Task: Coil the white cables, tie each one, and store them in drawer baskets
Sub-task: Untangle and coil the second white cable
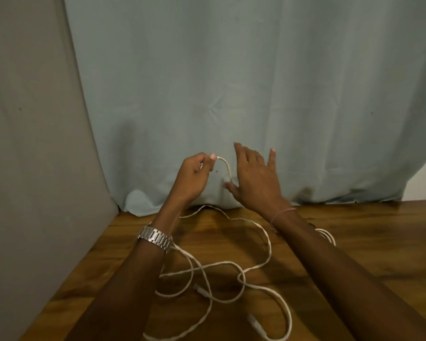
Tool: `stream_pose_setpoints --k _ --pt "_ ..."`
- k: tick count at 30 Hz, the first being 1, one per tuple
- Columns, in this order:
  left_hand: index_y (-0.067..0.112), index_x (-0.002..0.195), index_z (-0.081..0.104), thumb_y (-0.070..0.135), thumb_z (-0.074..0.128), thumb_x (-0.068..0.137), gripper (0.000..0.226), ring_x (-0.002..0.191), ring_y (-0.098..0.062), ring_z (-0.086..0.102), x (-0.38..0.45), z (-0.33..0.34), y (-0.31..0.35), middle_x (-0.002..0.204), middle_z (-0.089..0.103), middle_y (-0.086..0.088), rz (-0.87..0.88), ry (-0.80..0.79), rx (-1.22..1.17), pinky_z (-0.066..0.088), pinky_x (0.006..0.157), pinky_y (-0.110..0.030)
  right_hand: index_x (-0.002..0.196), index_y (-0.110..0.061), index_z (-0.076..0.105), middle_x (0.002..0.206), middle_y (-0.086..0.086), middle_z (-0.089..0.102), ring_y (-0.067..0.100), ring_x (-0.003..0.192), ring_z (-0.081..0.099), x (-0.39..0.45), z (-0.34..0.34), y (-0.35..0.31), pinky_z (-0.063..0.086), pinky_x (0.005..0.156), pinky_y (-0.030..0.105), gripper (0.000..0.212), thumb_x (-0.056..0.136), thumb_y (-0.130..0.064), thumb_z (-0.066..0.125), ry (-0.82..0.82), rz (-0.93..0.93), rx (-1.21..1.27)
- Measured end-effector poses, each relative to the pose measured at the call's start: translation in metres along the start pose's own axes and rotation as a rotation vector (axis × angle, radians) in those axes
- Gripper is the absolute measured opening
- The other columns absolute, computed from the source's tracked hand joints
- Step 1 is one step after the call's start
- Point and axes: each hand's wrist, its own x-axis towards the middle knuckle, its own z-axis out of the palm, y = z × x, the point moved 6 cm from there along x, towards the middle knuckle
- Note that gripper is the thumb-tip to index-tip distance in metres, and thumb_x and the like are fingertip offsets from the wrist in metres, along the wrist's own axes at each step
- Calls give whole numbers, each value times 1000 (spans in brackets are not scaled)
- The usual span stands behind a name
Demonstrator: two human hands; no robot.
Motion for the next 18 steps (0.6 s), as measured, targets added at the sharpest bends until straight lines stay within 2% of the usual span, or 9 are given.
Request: stream_pose_setpoints --k 1,2,3,5,7,11,13,16,18 --pt "24 68 51 39 48 105 40 50 -12 36 0 4 2 56 40 0 -24 -34 -25 32 51 -31 156 -16 28 149 14 49 33 135 50 7 -6 -8 30 117 56 73 97 -42 62 103 -44 70" --pt "22 69 51 40 45 105 41 48 -11 35 -1 7 3 55 40 3 -75 -66 -95 31 48 -28 148 -17 42 133 14 63 33 117 63 14 -12 -15 48 103 49 53 100 -33 59 191 -97 112" --pt "20 71 52 42 43 106 42 47 -10 34 -1 9 3 55 39 4 -142 -95 -186 29 46 -26 137 -19 54 113 12 71 33 100 69 22 -14 -19 56 85 44 35 103 -26 55 236 -142 115" --pt "16 77 52 45 38 107 44 46 -10 31 -2 7 4 55 38 2 -249 -171 -346 27 44 -24 121 -17 63 89 11 73 33 78 69 36 -15 -18 55 64 39 21 104 -18 52 278 -200 90" --pt "14 78 52 42 37 107 43 45 -13 31 -1 1 8 55 36 -1 -260 -238 -361 29 44 -24 115 -13 67 80 14 72 36 68 68 49 -22 -6 52 57 38 18 101 -14 57 371 -193 134" --pt "14 72 51 31 49 106 38 45 -10 38 -4 -8 9 54 43 4 -165 -261 -127 37 45 -26 111 -11 71 77 18 72 41 64 66 68 -30 20 48 54 38 19 97 -7 58 552 -63 179" --pt "17 69 50 30 50 105 38 45 -10 38 -8 -10 3 54 44 5 -170 -302 -97 37 44 -26 112 -10 72 83 22 72 45 74 67 76 -31 45 50 61 41 24 96 -4 56 574 71 240" --pt "21 66 46 33 48 106 41 45 -13 32 -25 -22 -16 55 36 1 -261 -354 -183 35 41 -24 116 -7 72 103 24 72 45 101 63 87 -30 113 50 83 42 29 96 -5 52 485 410 375" --pt "21 66 43 31 44 107 42 42 -11 27 -33 -27 -22 55 30 1 -325 -330 -361 30 39 -21 113 -4 73 106 26 71 46 104 62 93 -23 125 50 86 42 27 98 -7 51 344 401 359"
